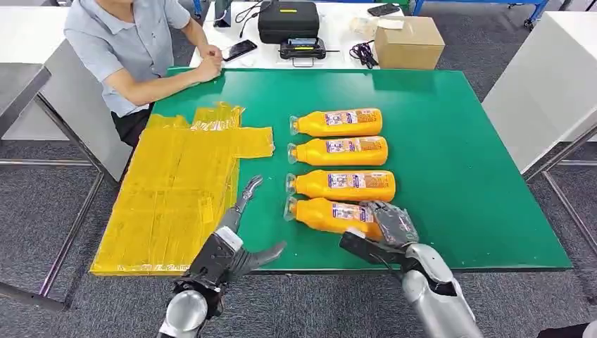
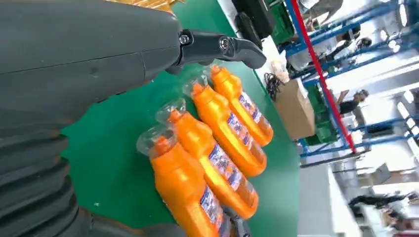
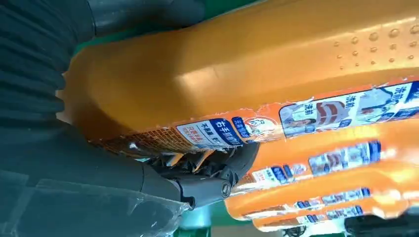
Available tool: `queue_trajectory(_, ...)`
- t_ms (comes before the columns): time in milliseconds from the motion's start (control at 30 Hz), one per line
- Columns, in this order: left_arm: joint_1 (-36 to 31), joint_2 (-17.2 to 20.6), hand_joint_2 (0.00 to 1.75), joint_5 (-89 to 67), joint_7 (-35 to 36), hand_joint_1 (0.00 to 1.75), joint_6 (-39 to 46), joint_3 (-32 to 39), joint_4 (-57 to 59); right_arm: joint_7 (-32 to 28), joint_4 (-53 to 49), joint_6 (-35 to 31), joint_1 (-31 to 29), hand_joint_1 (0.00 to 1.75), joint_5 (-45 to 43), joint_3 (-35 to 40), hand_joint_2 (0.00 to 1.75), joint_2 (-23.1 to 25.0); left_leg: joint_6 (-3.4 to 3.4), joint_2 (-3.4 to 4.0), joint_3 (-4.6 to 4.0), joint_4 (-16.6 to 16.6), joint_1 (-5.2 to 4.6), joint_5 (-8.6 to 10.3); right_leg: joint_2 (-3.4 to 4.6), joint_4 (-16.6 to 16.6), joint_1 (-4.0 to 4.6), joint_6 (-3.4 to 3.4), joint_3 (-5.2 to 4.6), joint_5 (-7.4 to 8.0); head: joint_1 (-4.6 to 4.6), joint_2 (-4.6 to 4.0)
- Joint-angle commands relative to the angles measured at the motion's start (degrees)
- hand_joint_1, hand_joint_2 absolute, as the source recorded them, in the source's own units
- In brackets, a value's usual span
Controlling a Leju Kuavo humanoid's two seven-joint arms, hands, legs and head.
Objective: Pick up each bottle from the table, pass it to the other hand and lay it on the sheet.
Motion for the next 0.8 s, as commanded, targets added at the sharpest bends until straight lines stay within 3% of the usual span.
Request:
queue_trajectory(33, -1.64, -0.33, 1.75, 12.35, -0.77, 0.00, 5.36, 0.87, 4.15, -3.29, -9.31, 4.59, 5.96, 1.75, -10.52, -3.28, 1.75, 5.49, -0.16, -0.02, 0.07, -0.03, 0.08, -0.06, -0.04, -0.01, 0.08, -0.16, 0.09, -0.04, 0.00, 0.00)
queue_trajectory(67, -1.25, -0.33, 1.75, 15.12, -1.49, 0.00, 6.25, 1.16, 4.06, -4.32, -10.52, 4.54, 5.90, 1.54, -12.21, -4.05, 1.75, 6.52, -0.23, 0.04, 0.06, 0.00, 0.13, -0.10, 0.03, 0.02, 0.16, -0.23, 0.06, -0.06, -0.02, 0.00)
queue_trajectory(100, -0.53, -0.33, 1.75, 18.36, -2.58, 0.00, 5.84, 1.78, 3.37, -4.54, -12.16, 4.61, 5.73, 1.50, -13.29, -4.62, 1.75, 7.57, -0.26, 0.00, 0.10, -0.03, 0.13, -0.09, 0.00, 0.01, 0.16, -0.26, 0.07, -0.07, -0.07, 0.00)
queue_trajectory(167, 0.49, -0.33, 1.75, 28.24, -1.57, 0.00, 1.75, 3.69, 3.90, -5.27, -13.73, 5.16, 4.19, 1.59, -15.56, -5.41, 1.75, 9.22, -0.24, 0.02, -0.02, 0.00, 0.15, -0.09, 0.00, 0.04, 0.19, -0.23, -0.07, -0.08, -0.07, 0.00)
queue_trajectory(233, -0.10, -0.33, 1.75, 33.14, 0.14, 0.00, -1.68, 6.32, 8.56, -5.11, -13.73, 6.29, 2.01, 1.50, -17.13, -5.67, 1.75, 10.02, -0.16, 0.10, -0.13, -0.03, 0.10, -0.03, 0.18, 0.06, 0.10, -0.14, -0.16, -0.03, 0.00, 0.00)
queue_trajectory(300, -1.49, -0.33, 1.75, 34.29, 0.51, 0.00, -2.69, 7.45, 13.20, -5.57, -13.15, 6.44, 0.96, 1.57, -17.70, -5.76, 1.75, 10.20, -0.16, 0.26, -0.19, -0.07, 0.11, -0.05, 0.37, 0.04, 0.10, -0.16, -0.19, 0.01, -0.02, 0.00)
queue_trajectory(333, -2.05, -0.33, 1.75, 36.21, 0.71, 0.00, -3.50, 7.76, 14.78, -5.97, -12.59, 6.75, 0.56, 1.48, -18.11, -5.70, 1.75, 10.16, -0.15, 0.20, -0.25, -0.07, 0.13, -0.03, 0.30, 0.01, 0.12, -0.13, -0.23, 0.03, -0.04, 0.00)
queue_trajectory(633, -2.97, -0.33, 1.75, 39.23, 0.75, 0.00, -8.30, 6.64, 17.66, -8.01, -10.15, 7.27, -0.94, 1.38, -20.79, -6.32, 1.75, 10.71, -0.16, -0.11, -0.36, -0.03, 0.12, -0.02, 0.04, 0.03, 0.13, -0.16, -0.23, -0.05, 0.00, 0.00)
queue_trajectory(733, -3.43, -0.28, 1.75, 44.42, 1.46, 0.00, -17.36, 5.14, 19.25, -8.46, -7.36, 8.61, -2.81, 1.38, -24.23, -7.19, 1.75, 12.62, -0.17, -0.10, -0.37, -0.01, 0.13, -0.03, 0.05, 0.05, 0.15, -0.16, -0.26, -0.05, -0.02, 0.00)
queue_trajectory(800, -4.60, -0.33, 1.75, 41.60, 0.70, 0.00, -15.73, 4.22, 21.03, -8.05, -5.30, 7.99, -3.46, 1.36, -22.73, -5.14, 1.75, 13.46, -0.19, -0.07, -0.31, -0.02, 0.13, -0.05, 0.08, 0.05, 0.15, -0.20, -0.22, -0.07, -0.02, 0.00)
